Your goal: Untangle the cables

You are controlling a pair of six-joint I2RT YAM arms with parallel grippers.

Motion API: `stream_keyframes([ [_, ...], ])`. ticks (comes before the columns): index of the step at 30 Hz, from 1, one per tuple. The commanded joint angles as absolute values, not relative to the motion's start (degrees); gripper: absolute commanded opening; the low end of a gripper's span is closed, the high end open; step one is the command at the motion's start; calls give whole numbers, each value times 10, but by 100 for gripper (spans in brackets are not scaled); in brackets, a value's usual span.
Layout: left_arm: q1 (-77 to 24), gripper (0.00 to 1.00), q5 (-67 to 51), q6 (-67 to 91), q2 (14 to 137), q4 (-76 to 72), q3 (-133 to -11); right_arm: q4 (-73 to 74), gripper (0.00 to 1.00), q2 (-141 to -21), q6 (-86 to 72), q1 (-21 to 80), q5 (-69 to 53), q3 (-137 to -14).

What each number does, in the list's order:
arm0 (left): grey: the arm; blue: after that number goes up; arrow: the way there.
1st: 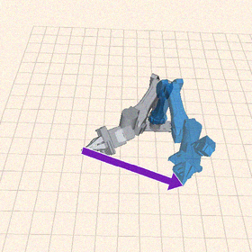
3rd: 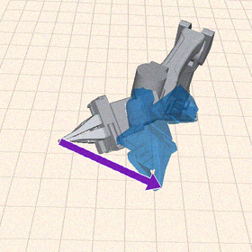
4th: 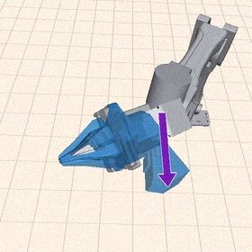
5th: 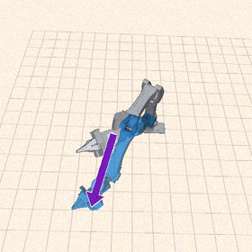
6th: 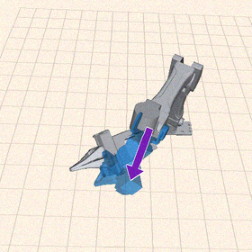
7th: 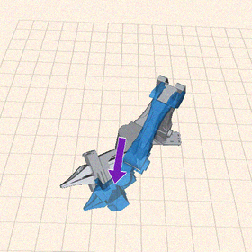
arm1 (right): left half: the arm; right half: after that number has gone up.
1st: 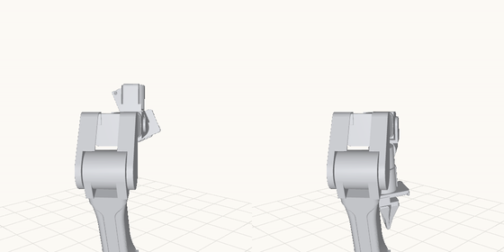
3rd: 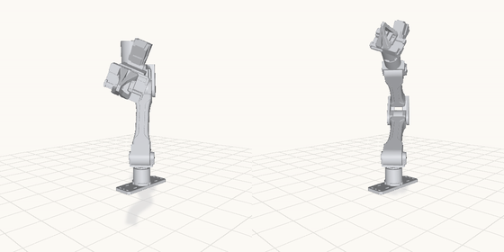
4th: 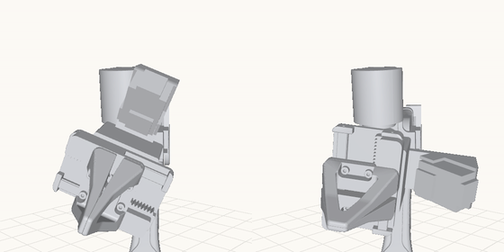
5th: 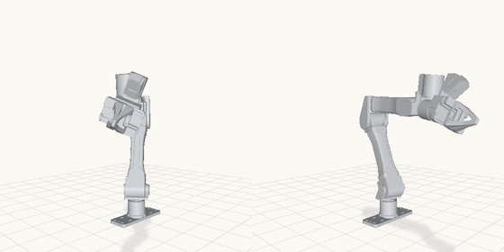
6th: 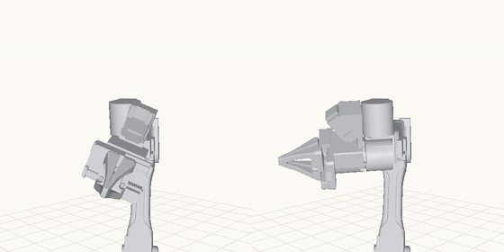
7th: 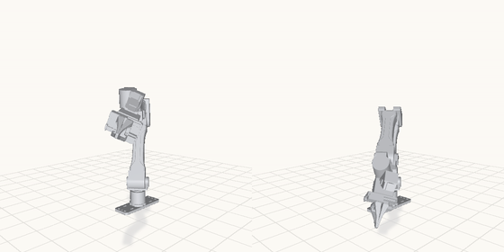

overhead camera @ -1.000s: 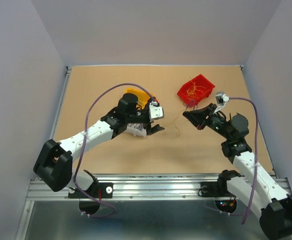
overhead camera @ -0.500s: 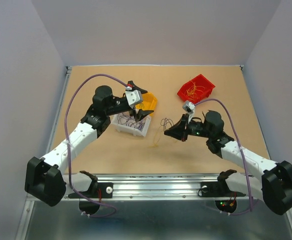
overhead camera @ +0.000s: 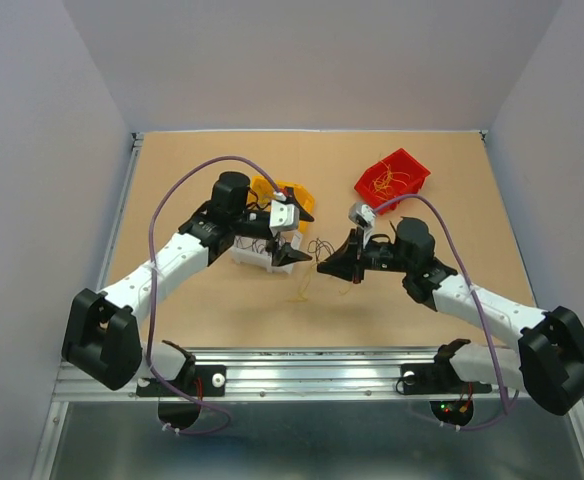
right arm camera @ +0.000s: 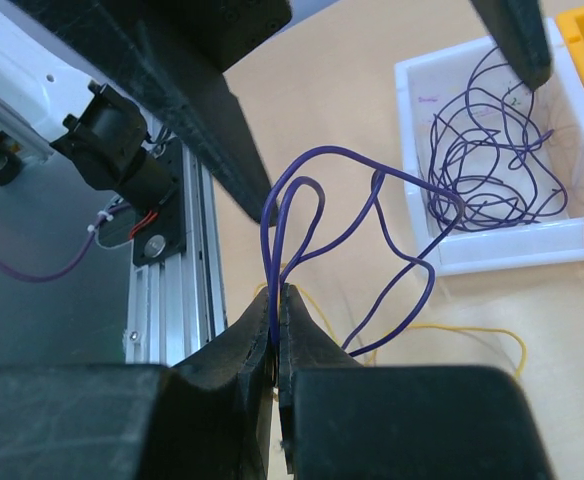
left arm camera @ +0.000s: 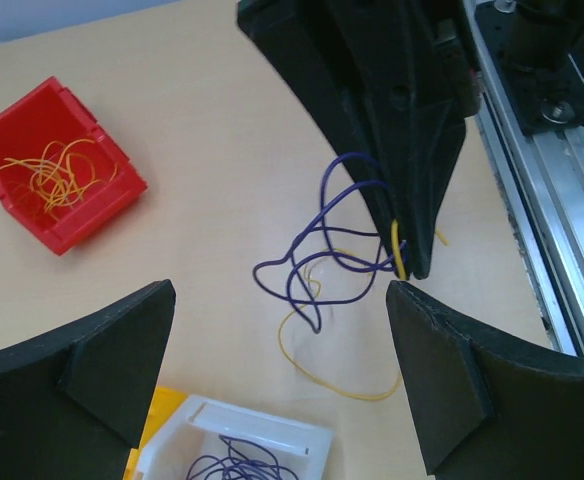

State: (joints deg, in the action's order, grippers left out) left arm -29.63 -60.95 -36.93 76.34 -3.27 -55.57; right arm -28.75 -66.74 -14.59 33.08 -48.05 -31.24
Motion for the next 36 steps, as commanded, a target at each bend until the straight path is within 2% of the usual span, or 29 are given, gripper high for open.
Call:
stream_keyframes([
  [1, -317, 99, -645, -426, 766, 22, -591, -313, 1, -671, -134, 339, -481, -349],
  [4, -324, 97, -642, -427, 774, 31, -599, -313, 1, -671, -133, 343, -482, -349],
  [7, -333, 89, -638, -434, 787, 45, -608, -313, 1, -671, -132, 345, -478, -350],
  [8, -340, 80, -633, -444, 796, 52, -614, -313, 1, -671, -131, 346, -478, -351],
  [10, -345, 71, -621, -453, 805, 70, -621, -313, 1, -671, -131, 348, -477, -351],
  [13, -352, 40, -621, -475, 817, 98, -635, -312, 1, -674, -130, 349, -473, -352],
  [14, -351, 24, -620, -477, 819, 104, -639, -312, 1, -675, -130, 349, -470, -352],
  [15, -351, 0, -617, -476, 820, 107, -645, -313, 5, -676, -128, 349, -468, -352],
  [16, -352, 0, -607, -472, 817, 104, -647, -311, 23, -678, -127, 349, -459, -351],
  [18, -347, 0, -599, -444, 809, 87, -638, -312, 43, -680, -118, 350, -448, -348],
  [19, -340, 0, -586, -411, 795, 57, -633, -312, 63, -685, -113, 350, -433, -347],
  [22, -323, 0, -566, -368, 763, -13, -603, -314, 83, -711, -103, 349, -396, -350],
  [24, -304, 0, -541, -315, 741, -70, -582, -312, 89, -728, -103, 349, -382, -356],
  [25, -298, 0, -507, -295, 734, -90, -575, -309, 95, -737, -102, 349, -368, -360],
  [27, -278, 0, -450, -246, 717, -139, -556, -293, 100, -763, -95, 350, -357, -376],
  [32, -251, 0, -422, -205, 696, -185, -534, -263, 100, -806, -69, 350, -344, -398],
  [36, -250, 0, -394, -184, 690, -189, -537, -312, 100, -836, -52, 355, -352, -395],
])
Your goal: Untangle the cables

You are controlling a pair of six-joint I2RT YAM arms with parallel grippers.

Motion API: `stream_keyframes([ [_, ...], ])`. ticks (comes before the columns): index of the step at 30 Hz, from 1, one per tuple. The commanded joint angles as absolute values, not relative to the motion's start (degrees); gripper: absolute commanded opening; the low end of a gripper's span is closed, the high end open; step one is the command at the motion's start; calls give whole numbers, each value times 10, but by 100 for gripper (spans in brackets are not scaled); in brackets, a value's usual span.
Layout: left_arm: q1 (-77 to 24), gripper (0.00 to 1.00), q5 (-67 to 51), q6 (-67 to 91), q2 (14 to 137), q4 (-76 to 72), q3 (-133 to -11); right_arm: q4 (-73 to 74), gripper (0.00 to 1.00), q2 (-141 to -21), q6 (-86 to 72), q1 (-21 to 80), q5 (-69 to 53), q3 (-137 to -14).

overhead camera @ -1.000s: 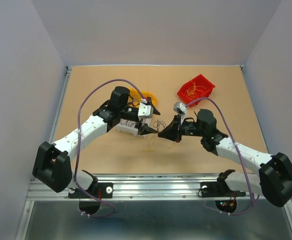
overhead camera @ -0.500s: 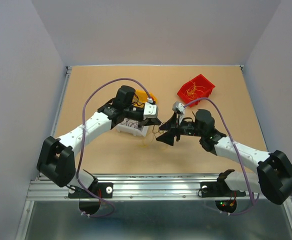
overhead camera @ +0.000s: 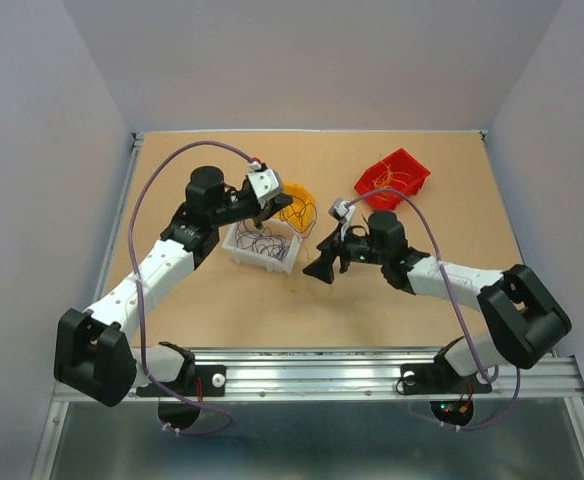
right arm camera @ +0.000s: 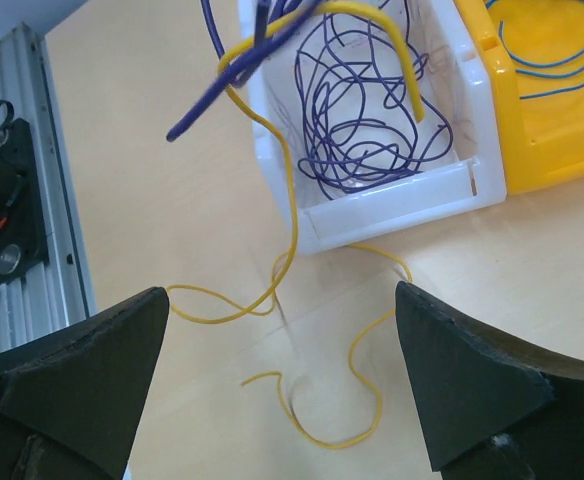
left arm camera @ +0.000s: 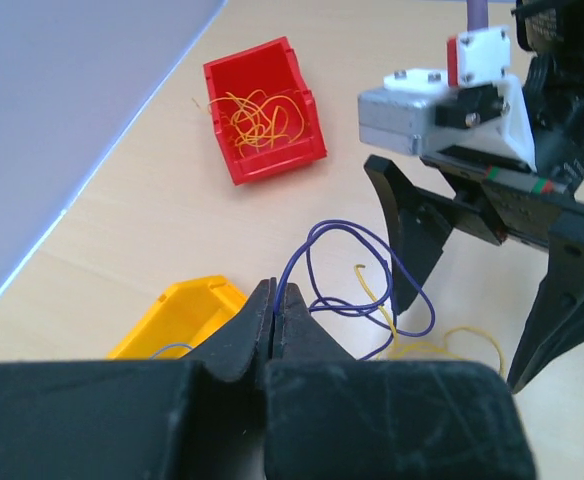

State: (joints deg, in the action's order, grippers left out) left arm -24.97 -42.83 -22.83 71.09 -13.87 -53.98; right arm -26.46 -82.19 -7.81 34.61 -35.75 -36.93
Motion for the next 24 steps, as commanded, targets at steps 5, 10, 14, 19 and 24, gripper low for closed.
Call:
stream_keyframes([
  [5, -246, 0, -365, -172, 686, -196, -533, -351, 100, -897, -68, 366, -360, -422],
  [10, -243, 0, -352, -171, 687, -198, -533, -404, 32, -926, -97, 372, -372, -430],
  [14, -234, 0, -323, -166, 686, -200, -532, -404, 0, -912, -103, 372, -320, -421],
  [19, -216, 0, -280, -176, 673, -164, -535, -382, 1, -821, -112, 350, -221, -367],
  [24, -209, 0, -240, -217, 644, -148, -494, -318, 0, -724, -177, 274, -85, -327],
])
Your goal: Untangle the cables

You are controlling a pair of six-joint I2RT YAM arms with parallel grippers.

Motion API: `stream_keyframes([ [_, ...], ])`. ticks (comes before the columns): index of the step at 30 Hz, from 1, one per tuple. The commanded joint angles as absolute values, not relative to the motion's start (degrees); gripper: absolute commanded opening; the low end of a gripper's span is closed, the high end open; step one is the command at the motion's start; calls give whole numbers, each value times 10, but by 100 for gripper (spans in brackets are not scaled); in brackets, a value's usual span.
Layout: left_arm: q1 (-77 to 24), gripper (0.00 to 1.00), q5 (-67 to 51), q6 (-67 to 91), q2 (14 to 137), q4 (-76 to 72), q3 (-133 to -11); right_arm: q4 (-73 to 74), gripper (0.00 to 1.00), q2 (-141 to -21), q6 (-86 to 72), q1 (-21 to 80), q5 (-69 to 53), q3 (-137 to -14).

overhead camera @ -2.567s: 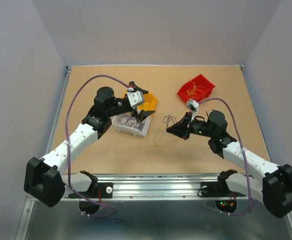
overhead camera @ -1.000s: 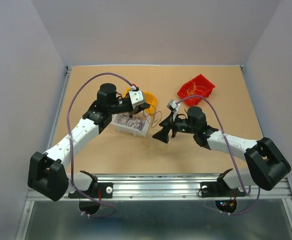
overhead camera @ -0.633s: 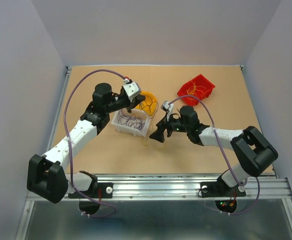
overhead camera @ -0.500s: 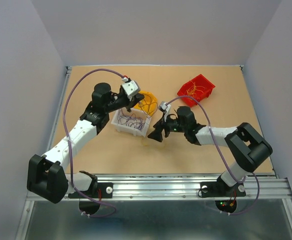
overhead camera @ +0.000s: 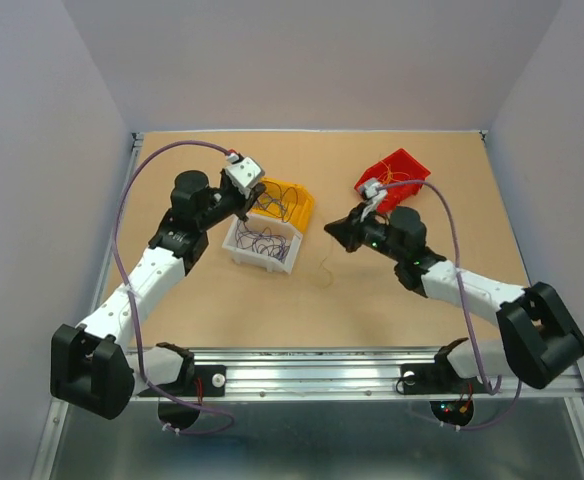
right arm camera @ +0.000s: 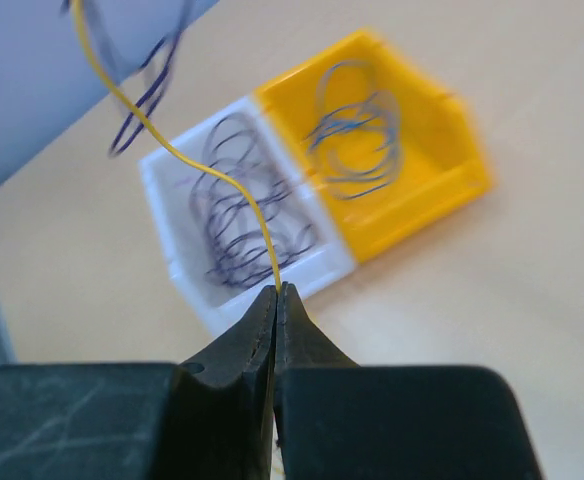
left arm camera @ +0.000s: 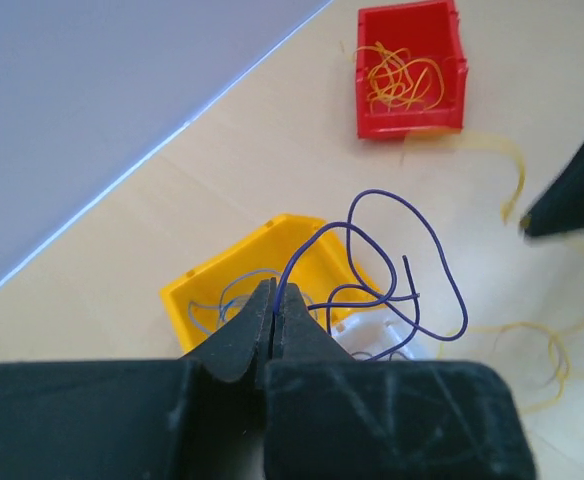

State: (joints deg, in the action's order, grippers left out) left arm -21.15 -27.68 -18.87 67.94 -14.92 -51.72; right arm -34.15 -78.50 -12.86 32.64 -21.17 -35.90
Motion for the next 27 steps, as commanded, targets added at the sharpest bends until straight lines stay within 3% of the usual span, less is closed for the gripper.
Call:
stream_keyframes([
  [1, -208, 0, -224, -228, 642, -146, -488, -318, 0, -696, -190, 242, -67, -306],
  [5, -208, 0, -221, -251, 650, -130, -468, -313, 0, -645, -241, 189, -24, -273],
  [9, -208, 0, -263, -288, 684, -105, -468, -289, 1, -649, -231, 189, -21, -286],
  [18, -214, 0, -214, -336, 773, -79, -479, -289, 0, -650, -229, 189, -40, -287],
  [24, -238, 0, -164, -358, 793, -84, -472, -280, 0, -655, -204, 189, -136, -295],
  [26, -244, 11, -149, -359, 801, -76, -474, -241, 1, -693, -194, 189, -202, -330],
  [27, -245, 24, -146, -360, 801, -76, -474, -230, 1, -707, -189, 189, -217, -341],
])
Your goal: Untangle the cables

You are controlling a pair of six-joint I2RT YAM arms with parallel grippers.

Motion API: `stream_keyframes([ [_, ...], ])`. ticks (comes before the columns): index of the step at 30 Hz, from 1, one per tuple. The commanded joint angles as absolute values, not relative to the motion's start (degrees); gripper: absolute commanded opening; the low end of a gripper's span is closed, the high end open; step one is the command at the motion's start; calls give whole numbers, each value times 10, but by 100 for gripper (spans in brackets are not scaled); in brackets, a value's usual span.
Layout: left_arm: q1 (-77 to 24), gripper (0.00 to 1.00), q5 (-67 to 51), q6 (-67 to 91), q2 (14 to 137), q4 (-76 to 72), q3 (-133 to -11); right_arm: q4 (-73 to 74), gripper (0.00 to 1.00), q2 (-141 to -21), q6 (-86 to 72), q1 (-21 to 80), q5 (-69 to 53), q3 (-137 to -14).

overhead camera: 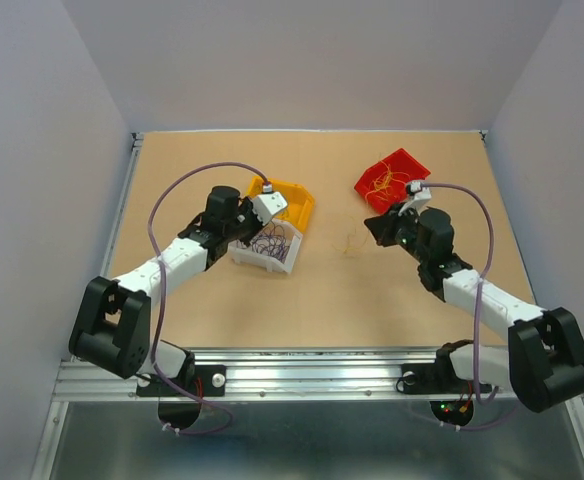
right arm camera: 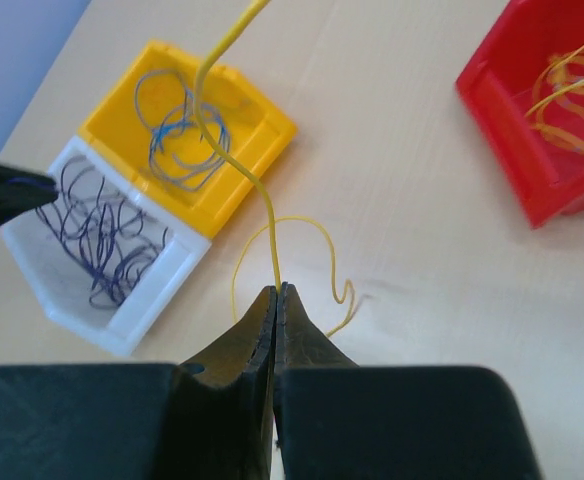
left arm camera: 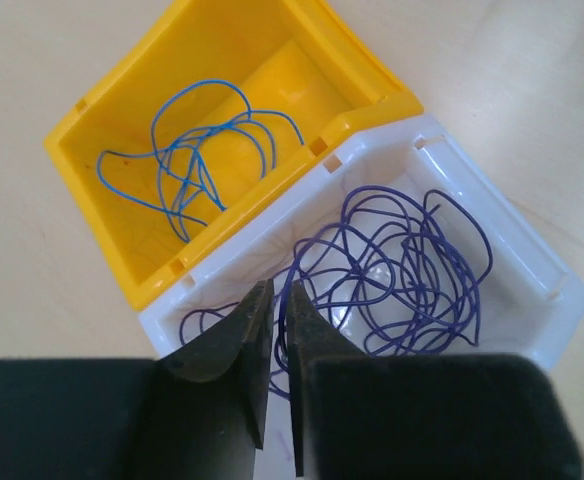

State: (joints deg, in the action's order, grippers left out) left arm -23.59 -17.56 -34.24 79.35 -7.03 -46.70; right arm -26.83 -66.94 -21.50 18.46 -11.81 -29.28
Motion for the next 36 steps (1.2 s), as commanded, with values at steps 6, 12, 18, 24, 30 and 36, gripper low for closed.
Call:
stream_keyframes([
  [6, -245, 59, -128, -352, 746, -119, -440, -164, 0, -820, -170, 203, -208, -406],
  [12, -245, 67, -121, -342, 714, -136, -425, -122, 16, -860, -155, 230, -149, -440],
  [18, -245, 68, -120, -339, 698, -143, -417, -123, 56, -881, -130, 261, -153, -456],
  [24, -245, 68, -120, -338, 693, -146, -415, -123, 98, -925, -116, 285, -134, -482],
  [30, -245, 68, -120, -338, 691, -146, -413, -99, 99, -971, -127, 292, -55, -520],
  [36, -245, 68, -122, -340, 691, -147, -413, -43, 62, -993, -120, 303, 18, -544],
])
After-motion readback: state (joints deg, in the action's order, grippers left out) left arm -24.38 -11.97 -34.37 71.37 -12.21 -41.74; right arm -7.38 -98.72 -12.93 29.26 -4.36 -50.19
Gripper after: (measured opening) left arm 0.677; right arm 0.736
